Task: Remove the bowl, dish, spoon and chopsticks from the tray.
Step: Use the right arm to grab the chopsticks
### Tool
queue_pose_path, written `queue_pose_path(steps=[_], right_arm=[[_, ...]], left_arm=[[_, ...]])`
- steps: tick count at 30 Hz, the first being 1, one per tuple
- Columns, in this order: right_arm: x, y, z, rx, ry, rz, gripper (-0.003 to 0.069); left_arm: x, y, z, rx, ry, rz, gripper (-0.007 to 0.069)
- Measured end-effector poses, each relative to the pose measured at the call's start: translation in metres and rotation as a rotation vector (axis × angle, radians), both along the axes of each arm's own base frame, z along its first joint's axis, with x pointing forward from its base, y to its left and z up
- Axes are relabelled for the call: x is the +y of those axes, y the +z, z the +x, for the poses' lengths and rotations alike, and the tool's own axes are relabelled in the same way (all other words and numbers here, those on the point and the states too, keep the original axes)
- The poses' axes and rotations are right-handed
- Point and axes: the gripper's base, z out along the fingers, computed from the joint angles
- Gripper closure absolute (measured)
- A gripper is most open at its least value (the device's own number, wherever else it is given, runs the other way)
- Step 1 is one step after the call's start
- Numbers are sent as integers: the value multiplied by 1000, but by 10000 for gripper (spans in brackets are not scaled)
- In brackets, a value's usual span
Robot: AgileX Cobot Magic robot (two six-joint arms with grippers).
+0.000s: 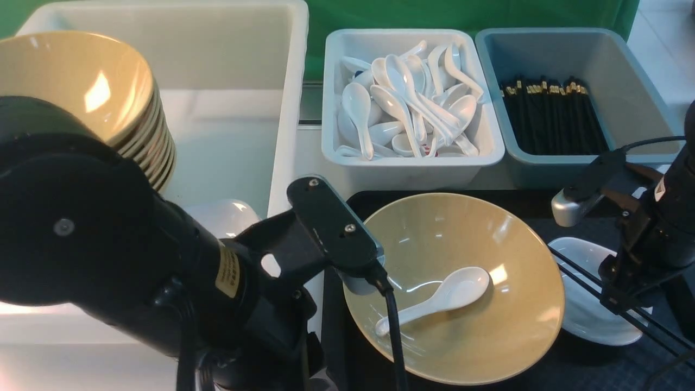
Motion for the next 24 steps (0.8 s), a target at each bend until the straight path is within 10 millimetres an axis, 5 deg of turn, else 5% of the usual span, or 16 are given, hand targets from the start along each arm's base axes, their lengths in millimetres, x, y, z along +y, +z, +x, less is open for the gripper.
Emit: queue_pose_path(steps=[11, 14, 15, 17, 21, 24], right_arm=[[3, -33, 11, 80, 52, -9, 291], [3, -33, 12, 78, 61, -9, 414], [3, -33, 11, 87, 61, -10, 505], [3, -33, 10, 97, 62, -12, 531], [2, -22, 4, 118, 44, -15, 527], [0, 5, 2, 66, -18, -16, 527]], left_arm=[[-2, 1, 2, -42, -26, -23, 636], [-2, 1, 3, -44, -26, -24, 636], [-2, 1, 3, -45, -26, -26, 636], [-2, 1, 3, -45, -26, -26, 636], [-2, 1, 3, -45, -26, -25, 636], [-2, 1, 2, -42, -28, -22, 636]])
